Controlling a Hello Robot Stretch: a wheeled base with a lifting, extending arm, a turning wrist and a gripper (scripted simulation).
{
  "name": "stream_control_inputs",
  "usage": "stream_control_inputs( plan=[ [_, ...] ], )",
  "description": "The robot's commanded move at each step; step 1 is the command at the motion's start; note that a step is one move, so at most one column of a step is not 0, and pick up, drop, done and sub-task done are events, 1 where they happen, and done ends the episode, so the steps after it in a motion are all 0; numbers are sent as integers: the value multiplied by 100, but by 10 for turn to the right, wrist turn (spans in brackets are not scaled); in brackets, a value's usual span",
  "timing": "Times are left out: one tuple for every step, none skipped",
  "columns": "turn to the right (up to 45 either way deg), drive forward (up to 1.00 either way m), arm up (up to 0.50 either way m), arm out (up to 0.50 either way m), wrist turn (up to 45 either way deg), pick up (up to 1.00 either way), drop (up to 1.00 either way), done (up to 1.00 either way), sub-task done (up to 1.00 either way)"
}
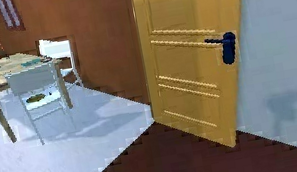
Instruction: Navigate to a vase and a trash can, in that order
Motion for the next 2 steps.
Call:
stream_control_inputs(
  plan=[
    [-180,0,0,0,0,0,0,0,0],
    [0,35,0,0,0,0,0,0,0]
  ],
)
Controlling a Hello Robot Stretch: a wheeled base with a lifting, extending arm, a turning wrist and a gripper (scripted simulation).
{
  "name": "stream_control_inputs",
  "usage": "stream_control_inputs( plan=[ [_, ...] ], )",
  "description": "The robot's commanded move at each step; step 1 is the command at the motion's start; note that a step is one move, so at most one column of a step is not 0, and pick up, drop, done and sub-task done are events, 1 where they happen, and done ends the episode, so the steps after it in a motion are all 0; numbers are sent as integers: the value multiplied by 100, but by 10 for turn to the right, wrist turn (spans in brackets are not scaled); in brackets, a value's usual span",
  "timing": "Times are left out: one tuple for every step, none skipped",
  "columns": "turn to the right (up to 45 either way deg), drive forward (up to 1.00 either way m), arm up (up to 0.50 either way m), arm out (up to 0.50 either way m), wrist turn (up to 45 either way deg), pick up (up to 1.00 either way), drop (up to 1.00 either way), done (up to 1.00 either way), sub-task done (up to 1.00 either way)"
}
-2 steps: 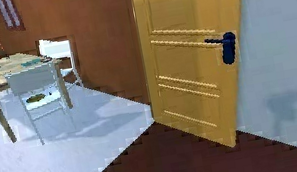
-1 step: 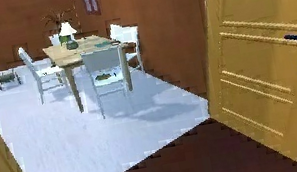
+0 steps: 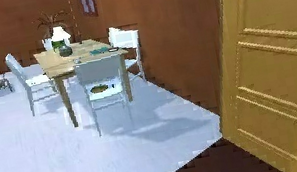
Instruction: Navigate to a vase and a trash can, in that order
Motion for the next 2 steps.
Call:
stream_control_inputs(
  plan=[
    [0,100,0,0,0,0,0,0,0],
    [-30,0,0,0,0,0,0,0,0]
  ],
)
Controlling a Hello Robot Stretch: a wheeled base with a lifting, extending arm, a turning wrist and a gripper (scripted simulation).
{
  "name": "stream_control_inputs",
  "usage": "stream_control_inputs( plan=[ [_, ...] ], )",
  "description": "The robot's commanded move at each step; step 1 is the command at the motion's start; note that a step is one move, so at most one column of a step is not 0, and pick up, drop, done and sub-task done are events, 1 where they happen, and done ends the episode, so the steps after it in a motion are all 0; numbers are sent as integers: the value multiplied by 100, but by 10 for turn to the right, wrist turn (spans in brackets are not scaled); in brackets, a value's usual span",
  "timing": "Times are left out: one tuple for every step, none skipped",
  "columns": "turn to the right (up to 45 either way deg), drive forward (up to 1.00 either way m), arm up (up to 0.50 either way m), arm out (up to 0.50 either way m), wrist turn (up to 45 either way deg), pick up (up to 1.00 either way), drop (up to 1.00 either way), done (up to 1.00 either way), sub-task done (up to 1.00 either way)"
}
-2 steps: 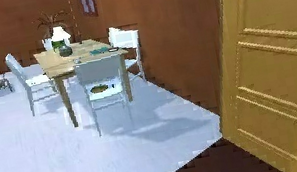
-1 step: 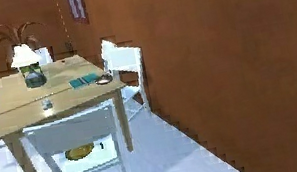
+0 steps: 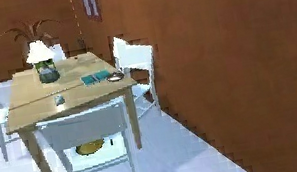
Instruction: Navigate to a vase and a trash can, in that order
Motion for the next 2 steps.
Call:
stream_control_inputs(
  plan=[
    [0,75,0,0,0,0,0,0,0],
    [-150,0,0,0,0,0,0,0,0]
  ],
)
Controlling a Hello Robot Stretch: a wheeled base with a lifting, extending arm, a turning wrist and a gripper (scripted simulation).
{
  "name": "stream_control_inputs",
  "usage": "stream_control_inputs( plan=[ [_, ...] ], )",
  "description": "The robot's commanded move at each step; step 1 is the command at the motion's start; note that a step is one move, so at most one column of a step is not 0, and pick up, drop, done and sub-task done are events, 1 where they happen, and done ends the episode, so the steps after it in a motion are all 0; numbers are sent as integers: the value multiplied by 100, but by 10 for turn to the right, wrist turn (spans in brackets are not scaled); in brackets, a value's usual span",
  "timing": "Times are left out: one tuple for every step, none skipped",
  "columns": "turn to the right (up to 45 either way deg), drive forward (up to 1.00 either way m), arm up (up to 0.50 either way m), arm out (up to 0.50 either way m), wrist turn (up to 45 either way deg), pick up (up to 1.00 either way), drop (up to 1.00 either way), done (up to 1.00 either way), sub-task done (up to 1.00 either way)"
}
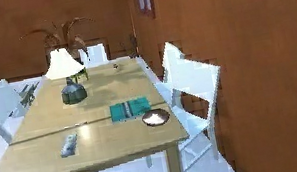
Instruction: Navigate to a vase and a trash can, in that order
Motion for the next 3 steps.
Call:
stream_control_inputs(
  plan=[
    [0,0,0,0,0,0,0,0,100],
    [-450,0,0,0,0,0,0,0,0],
    [-450,0,0,0,0,0,0,0,0]
  ],
)
